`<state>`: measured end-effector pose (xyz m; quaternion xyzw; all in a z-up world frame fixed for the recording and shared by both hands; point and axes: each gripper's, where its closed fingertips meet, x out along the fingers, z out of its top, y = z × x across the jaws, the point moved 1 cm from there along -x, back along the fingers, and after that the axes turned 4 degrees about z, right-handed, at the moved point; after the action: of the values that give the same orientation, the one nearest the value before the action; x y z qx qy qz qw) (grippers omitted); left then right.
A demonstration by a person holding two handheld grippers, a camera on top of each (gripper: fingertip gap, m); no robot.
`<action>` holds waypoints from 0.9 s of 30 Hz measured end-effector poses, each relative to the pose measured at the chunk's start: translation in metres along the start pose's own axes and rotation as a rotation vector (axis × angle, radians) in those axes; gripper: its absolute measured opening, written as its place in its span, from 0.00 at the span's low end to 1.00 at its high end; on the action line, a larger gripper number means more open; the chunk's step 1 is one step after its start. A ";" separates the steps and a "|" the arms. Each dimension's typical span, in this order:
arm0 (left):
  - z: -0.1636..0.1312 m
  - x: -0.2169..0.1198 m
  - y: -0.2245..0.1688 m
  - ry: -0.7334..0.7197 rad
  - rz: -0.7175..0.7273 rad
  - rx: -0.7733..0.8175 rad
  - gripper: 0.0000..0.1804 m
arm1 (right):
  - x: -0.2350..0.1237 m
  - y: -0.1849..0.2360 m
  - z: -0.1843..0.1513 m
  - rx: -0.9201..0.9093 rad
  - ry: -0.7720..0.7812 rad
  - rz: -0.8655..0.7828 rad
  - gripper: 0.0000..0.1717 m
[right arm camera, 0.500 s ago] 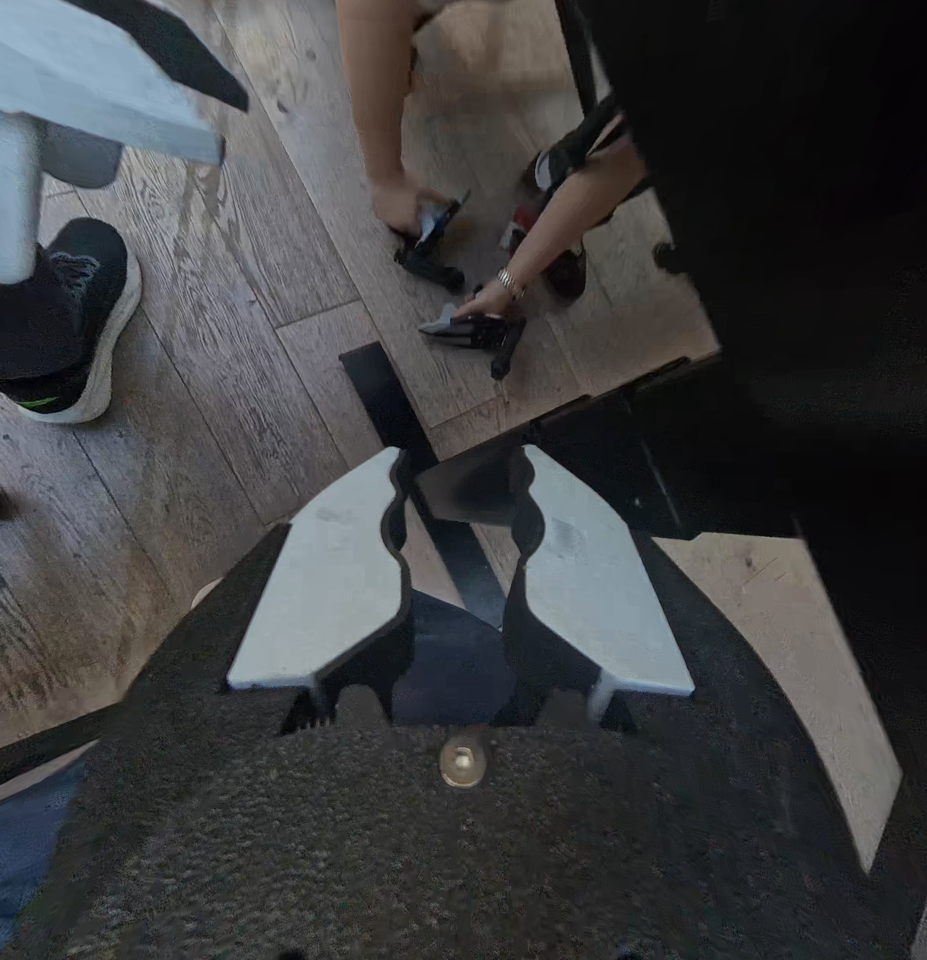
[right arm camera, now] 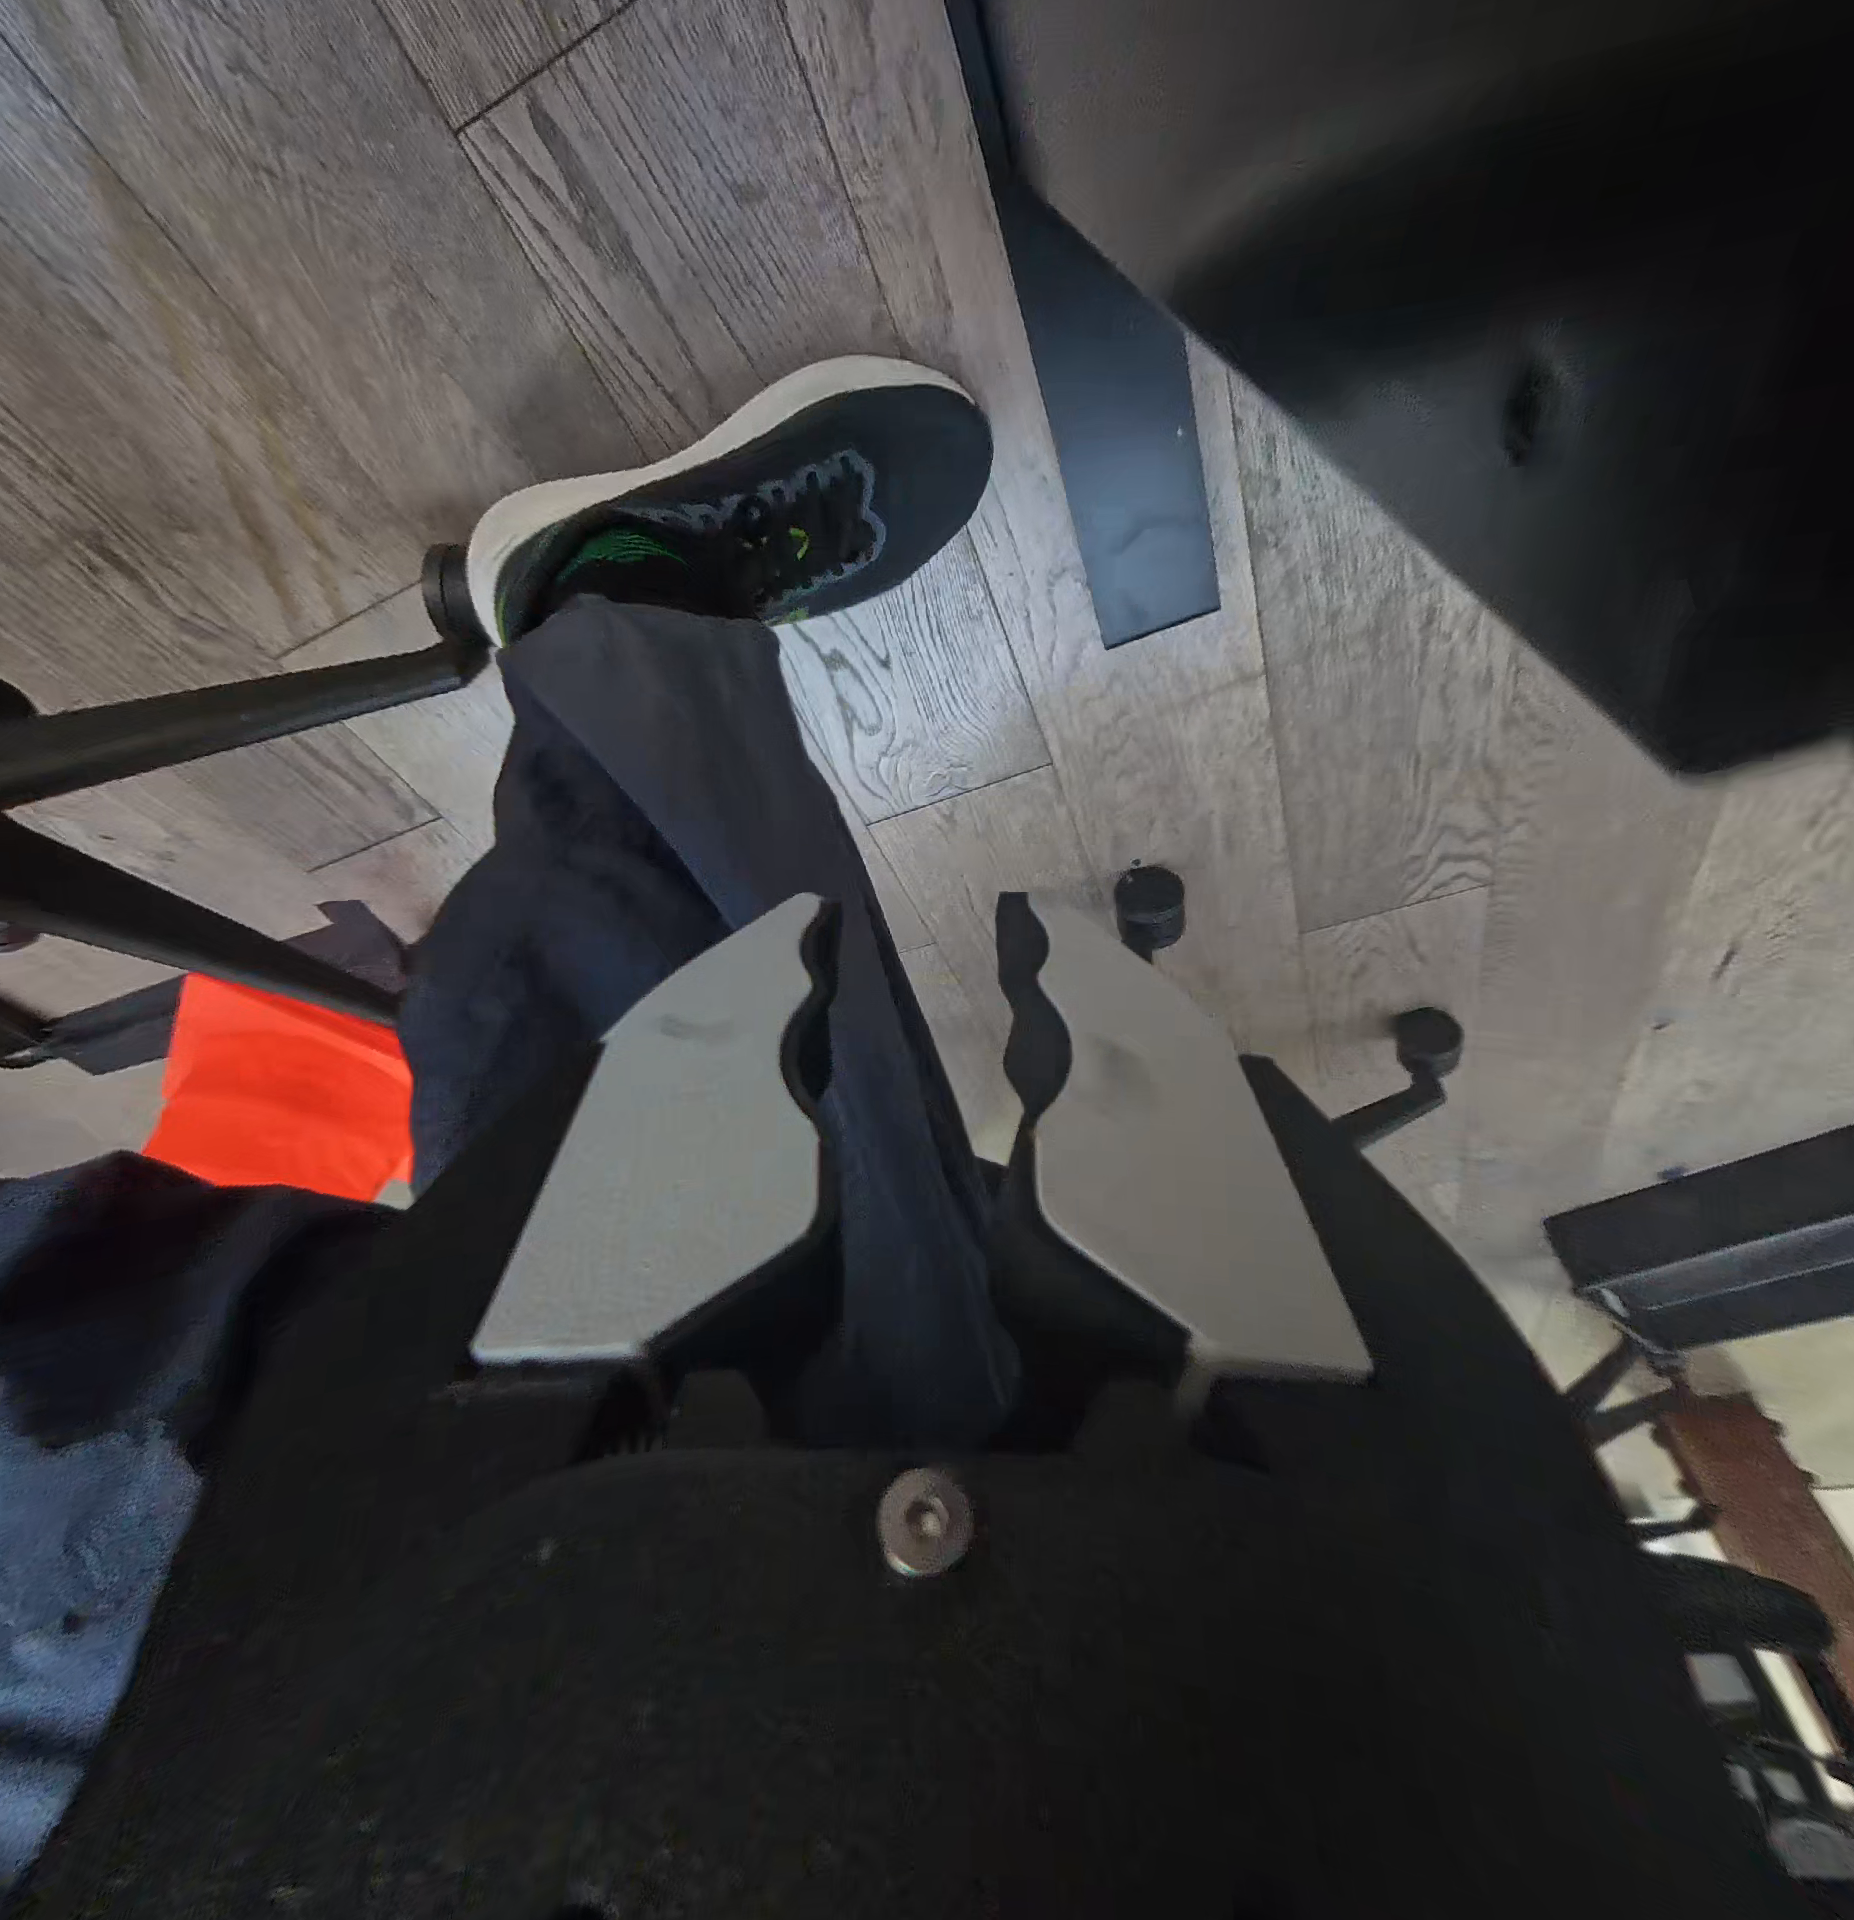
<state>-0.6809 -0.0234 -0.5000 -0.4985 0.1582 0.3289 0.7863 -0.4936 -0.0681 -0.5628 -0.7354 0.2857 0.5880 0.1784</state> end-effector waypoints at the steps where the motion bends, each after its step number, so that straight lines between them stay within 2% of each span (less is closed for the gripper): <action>1: 0.001 0.006 -0.003 0.021 -0.014 -0.004 0.26 | 0.001 -0.010 -0.012 -0.027 0.007 0.003 0.15; 3: 0.002 0.019 -0.008 0.074 -0.031 -0.018 0.26 | 0.010 -0.039 -0.037 -0.070 0.060 -0.080 0.15; 6: -0.002 0.035 -0.024 0.153 -0.075 -0.030 0.26 | 0.026 -0.041 -0.061 -0.049 0.166 0.003 0.14; 9: -0.007 0.045 -0.047 0.147 -0.126 -0.048 0.25 | 0.033 -0.042 -0.073 -0.009 0.167 0.030 0.15; 13: -0.027 0.057 -0.078 0.193 -0.194 -0.030 0.25 | 0.040 -0.050 -0.091 0.052 0.152 0.016 0.17; 21: -0.041 0.063 -0.091 0.208 -0.211 -0.035 0.25 | 0.036 -0.047 -0.075 0.080 0.037 -0.001 0.18; 27: -0.040 0.055 -0.088 0.200 -0.201 -0.027 0.25 | 0.036 -0.039 -0.068 0.049 0.030 0.001 0.17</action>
<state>-0.5778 -0.0640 -0.4901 -0.5527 0.1808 0.1992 0.7888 -0.4119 -0.0857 -0.5834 -0.7395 0.3032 0.5697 0.1915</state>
